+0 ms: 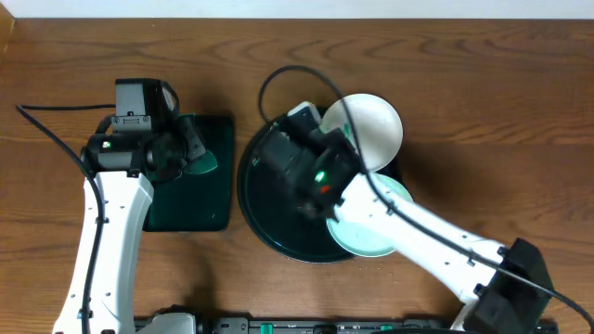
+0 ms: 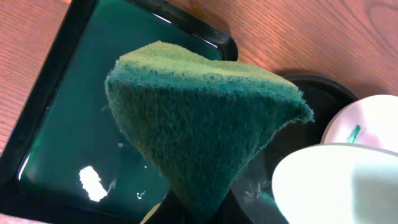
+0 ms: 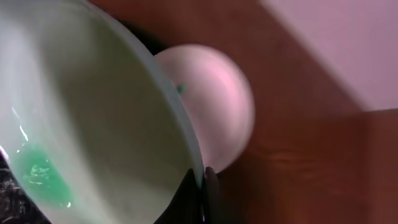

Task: Clean dirty plates on tray and stack at the side
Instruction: 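Lift the held plate with the right gripper and carry it right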

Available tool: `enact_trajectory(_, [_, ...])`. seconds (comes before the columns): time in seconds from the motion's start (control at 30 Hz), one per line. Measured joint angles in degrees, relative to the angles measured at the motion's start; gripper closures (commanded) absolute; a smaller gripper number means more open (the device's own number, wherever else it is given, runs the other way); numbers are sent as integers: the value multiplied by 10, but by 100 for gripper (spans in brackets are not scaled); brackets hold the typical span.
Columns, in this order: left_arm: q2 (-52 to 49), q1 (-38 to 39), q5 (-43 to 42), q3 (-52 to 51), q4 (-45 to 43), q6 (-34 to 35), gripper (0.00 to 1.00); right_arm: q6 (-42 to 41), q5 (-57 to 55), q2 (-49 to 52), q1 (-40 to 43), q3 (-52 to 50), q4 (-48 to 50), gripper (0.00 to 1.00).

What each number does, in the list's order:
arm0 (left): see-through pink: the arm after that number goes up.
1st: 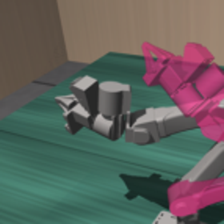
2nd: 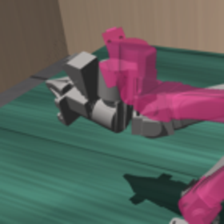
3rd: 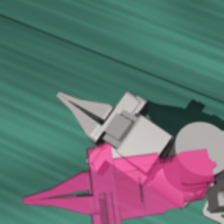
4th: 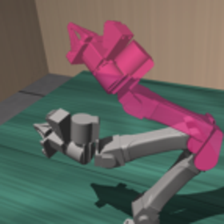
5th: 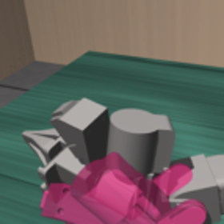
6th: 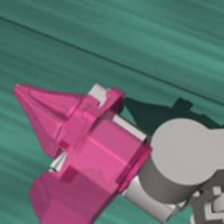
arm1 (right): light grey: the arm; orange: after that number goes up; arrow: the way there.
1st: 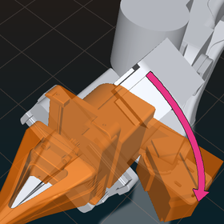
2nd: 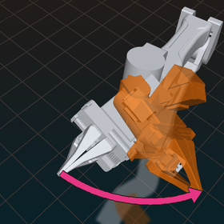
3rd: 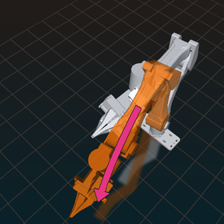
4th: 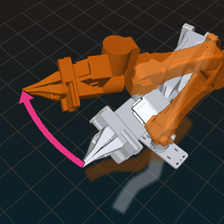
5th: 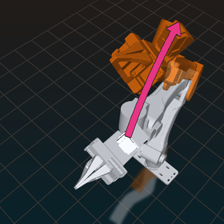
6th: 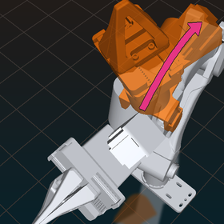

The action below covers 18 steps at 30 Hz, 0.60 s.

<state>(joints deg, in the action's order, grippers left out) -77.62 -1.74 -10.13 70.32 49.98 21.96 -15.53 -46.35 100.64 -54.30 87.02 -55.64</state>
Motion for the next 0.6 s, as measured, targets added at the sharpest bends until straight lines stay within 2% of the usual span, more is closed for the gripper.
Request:
enact_trajectory(0.2, [0,0,0,0,0,0,93,-5,-183,0,-58,0,-3,99])
enact_trajectory(0.33, [0,0,0,0,0,0,93,-17,-267,0,-75,0,-3,99])
enact_trajectory(0.5, [0,0,0,0,0,0,93,-25,-271,0,-76,0,-3,99])
enact_trajectory(0.6, [0,0,0,0,0,0,93,-29,-216,0,-73,0,-1,99])
